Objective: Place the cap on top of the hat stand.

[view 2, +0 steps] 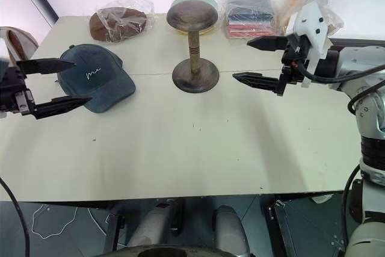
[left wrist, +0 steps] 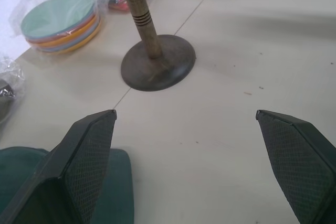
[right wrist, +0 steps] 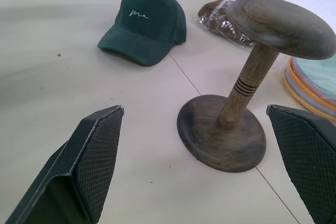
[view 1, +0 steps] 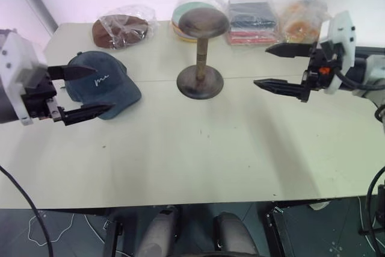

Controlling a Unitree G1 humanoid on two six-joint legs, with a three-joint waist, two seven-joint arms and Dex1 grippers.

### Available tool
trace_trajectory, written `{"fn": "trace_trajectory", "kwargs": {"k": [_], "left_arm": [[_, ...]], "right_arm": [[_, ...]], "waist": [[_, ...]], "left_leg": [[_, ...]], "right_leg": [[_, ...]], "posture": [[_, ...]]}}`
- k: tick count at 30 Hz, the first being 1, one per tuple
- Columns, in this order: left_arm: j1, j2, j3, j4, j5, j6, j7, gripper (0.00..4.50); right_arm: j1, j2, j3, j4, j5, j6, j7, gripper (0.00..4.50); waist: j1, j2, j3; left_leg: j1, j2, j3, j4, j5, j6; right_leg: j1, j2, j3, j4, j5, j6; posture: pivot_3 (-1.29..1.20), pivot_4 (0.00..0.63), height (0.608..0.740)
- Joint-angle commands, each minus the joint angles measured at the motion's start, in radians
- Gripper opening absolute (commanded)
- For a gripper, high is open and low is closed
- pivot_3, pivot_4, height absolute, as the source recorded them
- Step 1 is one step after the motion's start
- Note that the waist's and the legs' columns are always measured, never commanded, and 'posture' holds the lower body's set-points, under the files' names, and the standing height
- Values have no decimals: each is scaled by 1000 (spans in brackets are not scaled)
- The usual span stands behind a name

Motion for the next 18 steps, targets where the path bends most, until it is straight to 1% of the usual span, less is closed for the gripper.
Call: {"fn": "trace_trajectory", "kwargs": {"k": [1,18], "left_arm": [[1,18,49,-26,-15,1,16,4485],[36,8,74,-67,-62,9,71,4485]], "right_arm": [[-37,7,-3,2,-10,-20,10,4500],[-63,33,16,34,-46,-37,35,4500]], "waist": [[0,0,0],[1,0,0]], "left_leg": [[0,0,0,0,0,0],[0,0,0,0,0,0]], "right_leg": [[0,0,0,0,0,0],[0,0,0,0,0,0]], "posture": [[0,150,740],[0,150,740]]}}
